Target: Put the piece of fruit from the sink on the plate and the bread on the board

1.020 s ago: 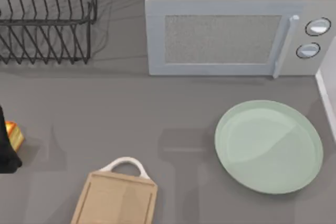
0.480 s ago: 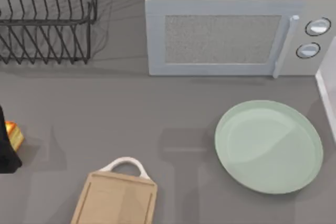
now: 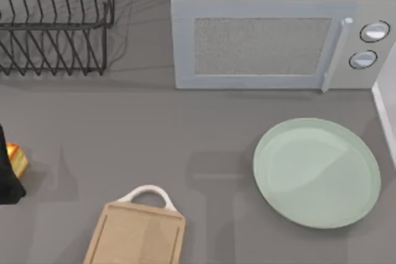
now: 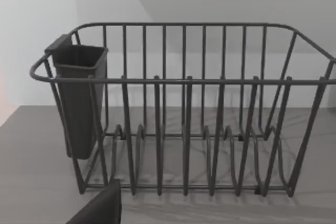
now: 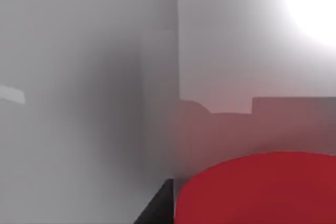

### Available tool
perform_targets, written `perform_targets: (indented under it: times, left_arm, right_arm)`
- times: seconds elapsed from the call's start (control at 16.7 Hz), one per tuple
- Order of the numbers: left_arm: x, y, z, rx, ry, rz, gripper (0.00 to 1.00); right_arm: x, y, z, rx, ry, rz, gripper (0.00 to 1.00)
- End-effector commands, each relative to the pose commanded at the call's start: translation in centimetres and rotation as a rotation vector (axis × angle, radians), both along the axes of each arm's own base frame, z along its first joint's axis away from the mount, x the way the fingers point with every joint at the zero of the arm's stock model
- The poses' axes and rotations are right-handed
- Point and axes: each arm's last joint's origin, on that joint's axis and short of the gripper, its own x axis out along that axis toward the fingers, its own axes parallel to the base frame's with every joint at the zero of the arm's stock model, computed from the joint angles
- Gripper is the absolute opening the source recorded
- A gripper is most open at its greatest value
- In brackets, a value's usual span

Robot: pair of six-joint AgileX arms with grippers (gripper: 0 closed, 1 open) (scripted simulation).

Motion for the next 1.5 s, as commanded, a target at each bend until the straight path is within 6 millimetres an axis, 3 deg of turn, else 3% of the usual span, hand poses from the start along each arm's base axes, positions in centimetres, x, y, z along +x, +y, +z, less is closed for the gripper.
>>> perform_targets:
  times: [0.48,0.54,0.72,1.14,1.5]
  left_arm:
    - [0.0,0.0,0.0,0.000,0.000,0.000,1.00]
    - [0.0,0.0,0.0,0.000,0.000,0.000,1.00]
    - [0.0,0.0,0.0,0.000,0.000,0.000,1.00]
    - [0.0,0.0,0.0,0.000,0.000,0.000,1.00]
    - [0.0,0.0,0.0,0.000,0.000,0.000,1.00]
  right_arm:
    - [0.0,0.0,0.0,0.000,0.000,0.000,0.00]
    - [0.6,0.0,2.8,-0.001,-0.049,-0.006,0.00]
    - [0.9,-0.2,4.5,-0.004,-0.061,-0.006,0.00]
    - [0.6,0.0,12.1,0.002,-0.042,-0.006,0.00]
    - [0.6,0.0,12.6,0.001,-0.046,-0.007,0.00]
